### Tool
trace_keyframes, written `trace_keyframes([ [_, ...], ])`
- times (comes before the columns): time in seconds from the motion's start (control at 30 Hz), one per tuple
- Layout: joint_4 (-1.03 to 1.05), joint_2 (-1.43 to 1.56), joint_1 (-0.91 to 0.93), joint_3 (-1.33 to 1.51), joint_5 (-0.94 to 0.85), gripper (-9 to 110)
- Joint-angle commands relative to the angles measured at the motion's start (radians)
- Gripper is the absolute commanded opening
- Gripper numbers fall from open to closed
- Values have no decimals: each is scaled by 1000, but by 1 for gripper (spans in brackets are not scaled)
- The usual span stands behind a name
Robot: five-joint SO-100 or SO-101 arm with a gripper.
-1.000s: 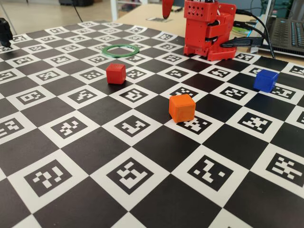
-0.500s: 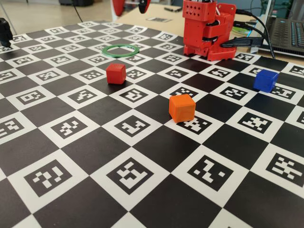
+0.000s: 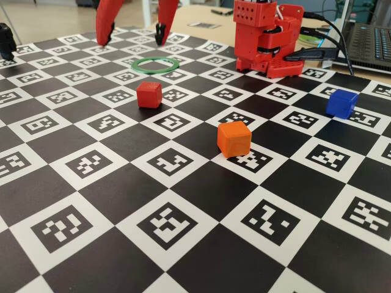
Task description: Grab the red cube then put it in the green circle then put the blue cube on top and finally the orange cube on top
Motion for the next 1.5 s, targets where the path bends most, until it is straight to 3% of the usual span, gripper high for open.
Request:
trace_keyframes([
  [0.0,-97,-3,28,34,-25,49],
  [0.27,-305,-86,38,167,-60,49],
  [0.7,-331,-92,29,169,-84,49],
  [1.47,-364,-100,-14,172,-518,49],
])
